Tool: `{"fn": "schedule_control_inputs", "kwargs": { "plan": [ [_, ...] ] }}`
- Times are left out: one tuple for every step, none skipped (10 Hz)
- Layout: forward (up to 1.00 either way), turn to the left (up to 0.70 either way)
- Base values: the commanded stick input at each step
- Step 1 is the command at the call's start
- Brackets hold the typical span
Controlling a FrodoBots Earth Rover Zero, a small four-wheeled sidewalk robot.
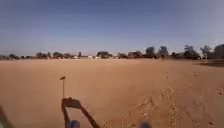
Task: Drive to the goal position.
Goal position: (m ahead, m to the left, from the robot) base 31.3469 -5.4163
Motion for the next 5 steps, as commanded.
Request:
{"fn": "schedule_control_inputs", "kwargs": {
  "plan": [
    [1.0, -0.09],
    [1.0, -0.4],
    [1.0, -0.4],
    [1.0, -0.37],
    [1.0, 0.0]
  ]
}}
